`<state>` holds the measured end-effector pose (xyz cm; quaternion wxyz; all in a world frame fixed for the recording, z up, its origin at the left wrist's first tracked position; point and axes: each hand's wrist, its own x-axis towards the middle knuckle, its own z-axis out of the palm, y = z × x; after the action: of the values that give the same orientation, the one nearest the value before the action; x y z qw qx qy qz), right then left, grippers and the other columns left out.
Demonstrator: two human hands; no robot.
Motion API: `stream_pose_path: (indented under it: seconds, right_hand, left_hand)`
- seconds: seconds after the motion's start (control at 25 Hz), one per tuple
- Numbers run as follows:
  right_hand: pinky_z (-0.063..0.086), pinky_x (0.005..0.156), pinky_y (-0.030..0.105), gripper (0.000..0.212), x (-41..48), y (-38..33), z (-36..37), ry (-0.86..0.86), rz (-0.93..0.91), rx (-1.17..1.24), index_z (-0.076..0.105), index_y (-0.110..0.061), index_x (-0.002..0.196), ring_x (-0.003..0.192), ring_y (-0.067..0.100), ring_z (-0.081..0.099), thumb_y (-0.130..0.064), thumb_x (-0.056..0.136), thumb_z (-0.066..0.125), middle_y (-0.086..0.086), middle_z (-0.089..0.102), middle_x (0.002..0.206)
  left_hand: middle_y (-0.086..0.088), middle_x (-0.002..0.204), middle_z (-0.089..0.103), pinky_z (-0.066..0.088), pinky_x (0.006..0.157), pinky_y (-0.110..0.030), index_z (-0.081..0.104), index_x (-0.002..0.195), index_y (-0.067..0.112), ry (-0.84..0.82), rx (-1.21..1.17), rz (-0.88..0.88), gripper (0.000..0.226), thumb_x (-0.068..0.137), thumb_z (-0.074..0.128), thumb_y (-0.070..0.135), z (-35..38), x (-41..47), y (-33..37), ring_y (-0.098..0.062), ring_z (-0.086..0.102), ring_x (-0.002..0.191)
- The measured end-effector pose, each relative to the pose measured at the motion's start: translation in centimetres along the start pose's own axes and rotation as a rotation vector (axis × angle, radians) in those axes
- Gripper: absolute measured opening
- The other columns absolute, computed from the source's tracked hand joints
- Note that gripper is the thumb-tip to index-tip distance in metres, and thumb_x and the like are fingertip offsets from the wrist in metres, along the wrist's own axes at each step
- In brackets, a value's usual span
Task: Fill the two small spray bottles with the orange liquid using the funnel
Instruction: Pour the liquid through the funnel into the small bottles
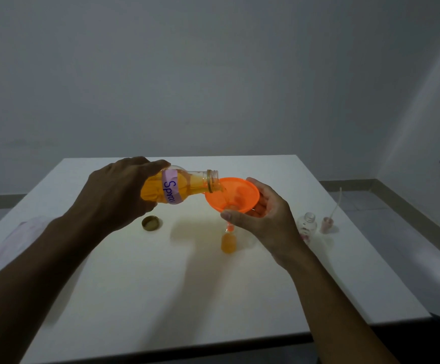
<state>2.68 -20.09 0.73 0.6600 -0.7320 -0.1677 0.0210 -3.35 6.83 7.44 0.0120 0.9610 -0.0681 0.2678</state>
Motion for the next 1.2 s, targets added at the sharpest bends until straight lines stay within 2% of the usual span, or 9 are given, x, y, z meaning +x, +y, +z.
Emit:
stream_pose_path:
  seconds: [0.4,0.68,0.84,1.04,1.2]
  right_hand:
    - [0.058,0.094,0.033,0.085,0.1,-0.1,0.0,-0.019,-0.006,0.005,0.050,-0.035,0.135,0.118,0.013,0.062,-0.033,0.062,0.093,-0.008,0.062,0.131]
    - [0.058,0.092,0.031,0.090,0.0,-0.3,-0.1,-0.026,-0.005,0.020,0.049,-0.035,0.136,0.117,0.012,0.063,-0.038,0.057,0.091,-0.008,0.062,0.129]
    - [0.058,0.095,0.034,0.086,0.2,-0.2,0.0,-0.024,-0.004,0.022,0.050,-0.036,0.135,0.118,0.014,0.063,-0.032,0.061,0.094,-0.007,0.062,0.130]
    - [0.058,0.095,0.037,0.089,0.2,-0.5,-0.2,-0.014,-0.010,-0.008,0.047,-0.034,0.140,0.119,0.014,0.060,-0.039,0.062,0.091,-0.012,0.058,0.131]
    - [0.056,0.097,0.038,0.095,0.4,-1.0,-0.2,-0.004,-0.015,-0.035,0.045,-0.030,0.144,0.121,0.015,0.057,-0.044,0.059,0.086,-0.011,0.056,0.133]
  left_hand:
    - [-0.001,0.107,0.067,0.039,0.061,-0.029,0.053,0.131,0.032,-0.013,0.012,0.009,0.071,0.067,0.081,0.024,0.2,0.2,-0.2,-0.029,0.063,0.091]
    - [-0.002,0.112,0.066,0.047,0.065,-0.034,0.052,0.133,0.031,-0.026,-0.016,-0.017,0.075,0.065,0.084,0.025,0.4,0.0,-0.2,-0.030,0.062,0.098]
    - [0.000,0.110,0.067,0.047,0.065,-0.034,0.052,0.131,0.033,-0.017,-0.031,-0.020,0.075,0.064,0.084,0.025,0.6,-0.2,-0.1,-0.030,0.062,0.097]
    - [0.000,0.099,0.067,0.055,0.067,-0.043,0.053,0.127,0.035,-0.037,-0.174,-0.058,0.073,0.061,0.086,0.031,1.0,-0.4,-0.4,-0.029,0.063,0.088]
    - [-0.002,0.092,0.071,0.057,0.067,-0.041,0.061,0.117,0.027,0.000,-0.322,-0.074,0.062,0.061,0.088,0.027,1.5,-1.1,0.1,-0.023,0.065,0.078]
